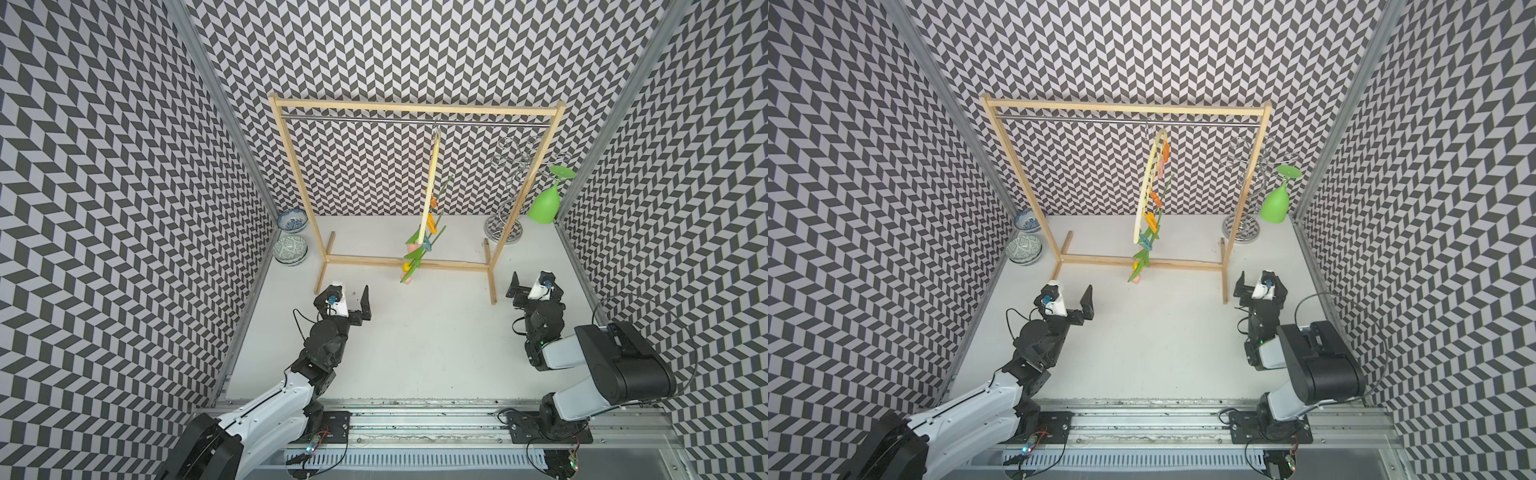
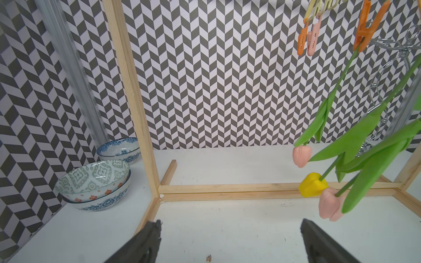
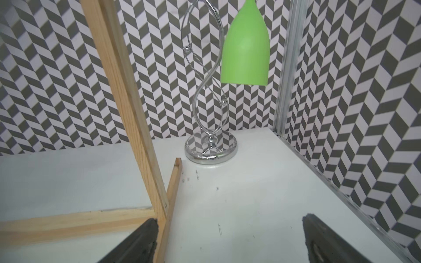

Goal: Dry the flowers on a clothes hanger
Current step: Reset both arms

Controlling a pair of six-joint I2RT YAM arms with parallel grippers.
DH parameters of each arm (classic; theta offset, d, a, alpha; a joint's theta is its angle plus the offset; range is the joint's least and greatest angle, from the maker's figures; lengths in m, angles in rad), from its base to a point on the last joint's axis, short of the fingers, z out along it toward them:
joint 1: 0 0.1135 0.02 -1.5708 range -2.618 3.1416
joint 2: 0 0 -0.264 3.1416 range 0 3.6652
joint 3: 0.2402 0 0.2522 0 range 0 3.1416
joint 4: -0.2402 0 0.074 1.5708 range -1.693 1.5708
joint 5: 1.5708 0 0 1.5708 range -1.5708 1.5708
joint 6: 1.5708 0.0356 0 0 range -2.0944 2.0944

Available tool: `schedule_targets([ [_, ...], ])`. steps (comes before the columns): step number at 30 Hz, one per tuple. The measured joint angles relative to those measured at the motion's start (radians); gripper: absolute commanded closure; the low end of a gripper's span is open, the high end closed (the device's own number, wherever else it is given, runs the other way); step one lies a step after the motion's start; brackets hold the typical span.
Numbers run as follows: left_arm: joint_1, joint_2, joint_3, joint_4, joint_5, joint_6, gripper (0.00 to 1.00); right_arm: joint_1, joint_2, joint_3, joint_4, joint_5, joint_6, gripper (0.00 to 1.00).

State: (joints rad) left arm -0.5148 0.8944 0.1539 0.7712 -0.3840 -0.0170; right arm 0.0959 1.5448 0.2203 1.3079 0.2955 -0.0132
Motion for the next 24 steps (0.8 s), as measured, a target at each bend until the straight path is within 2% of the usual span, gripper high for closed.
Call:
schedule_targets([
  [3,0.035,0.036,0.022,0.031,0.002,0.006,0.0,0.0,0.005,0.002,0.027,-0.012,0.0,0.01],
  [7,0.127,0.114,0.037,0.105,-0.019,0.049,0.0,0.0,0.016,-0.017,0.031,-0.02,0.0,0.01],
  [13,0.235,0.2,-0.103,0.298,-0.006,0.118,0.0,0.0,0.016,-0.018,0.032,-0.023,0.0,0.01],
  [19,0.356,0.394,-0.106,0.459,0.075,0.094,0.0,0.0,0.017,-0.018,0.032,-0.024,0.0,0.01],
  [22,0.399,0.591,-0.079,0.629,0.094,0.073,0.0,0.0,0.017,-0.018,0.032,-0.024,0.0,0.01],
  [24,0.404,0.693,-0.061,0.666,0.091,0.069,0.0,0.0,0.017,-0.018,0.032,-0.023,0.0,0.01],
])
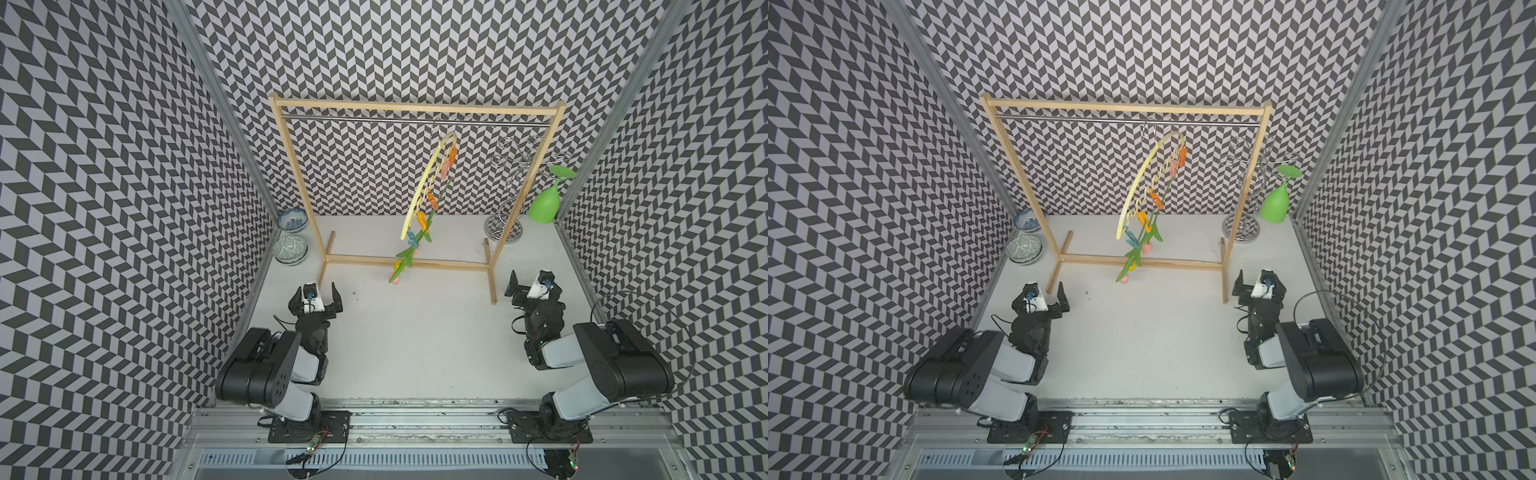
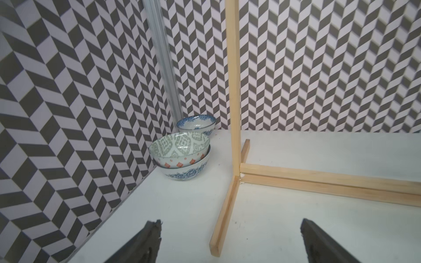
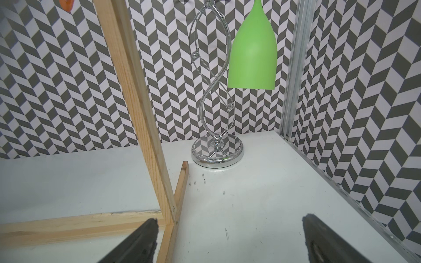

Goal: Dry the flowers on a clothes hanger
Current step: Reset both arms

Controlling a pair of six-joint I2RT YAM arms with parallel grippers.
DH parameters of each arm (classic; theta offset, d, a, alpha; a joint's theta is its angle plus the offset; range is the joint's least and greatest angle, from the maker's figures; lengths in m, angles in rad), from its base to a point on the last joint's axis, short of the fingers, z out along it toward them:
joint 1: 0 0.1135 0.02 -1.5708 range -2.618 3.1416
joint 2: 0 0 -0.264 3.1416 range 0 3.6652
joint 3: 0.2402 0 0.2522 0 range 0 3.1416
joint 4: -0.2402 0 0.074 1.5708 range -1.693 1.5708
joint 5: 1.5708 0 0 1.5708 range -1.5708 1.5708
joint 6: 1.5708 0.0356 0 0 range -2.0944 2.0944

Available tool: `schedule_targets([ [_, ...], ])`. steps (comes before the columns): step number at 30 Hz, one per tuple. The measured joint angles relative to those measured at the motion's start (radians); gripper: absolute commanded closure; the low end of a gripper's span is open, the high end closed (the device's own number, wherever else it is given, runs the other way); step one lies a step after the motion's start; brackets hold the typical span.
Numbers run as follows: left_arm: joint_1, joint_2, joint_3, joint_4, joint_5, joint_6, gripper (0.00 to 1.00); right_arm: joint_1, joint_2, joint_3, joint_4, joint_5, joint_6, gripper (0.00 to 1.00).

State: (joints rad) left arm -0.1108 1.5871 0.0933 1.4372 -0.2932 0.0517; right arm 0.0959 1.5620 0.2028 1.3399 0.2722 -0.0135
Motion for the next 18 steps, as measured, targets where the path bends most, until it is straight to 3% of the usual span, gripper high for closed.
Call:
schedule_targets([
  [6,0.06,-0.024,0.151,-0.129,0.031,-0.059,0.0,0.0,0.002,0.0,0.0,0.0,0.0,0.01],
  [18,0.043,-0.026,0.15,-0.161,0.037,-0.069,0.0,0.0,0.002,0.0,0.0,0.0,0.0,0.01],
])
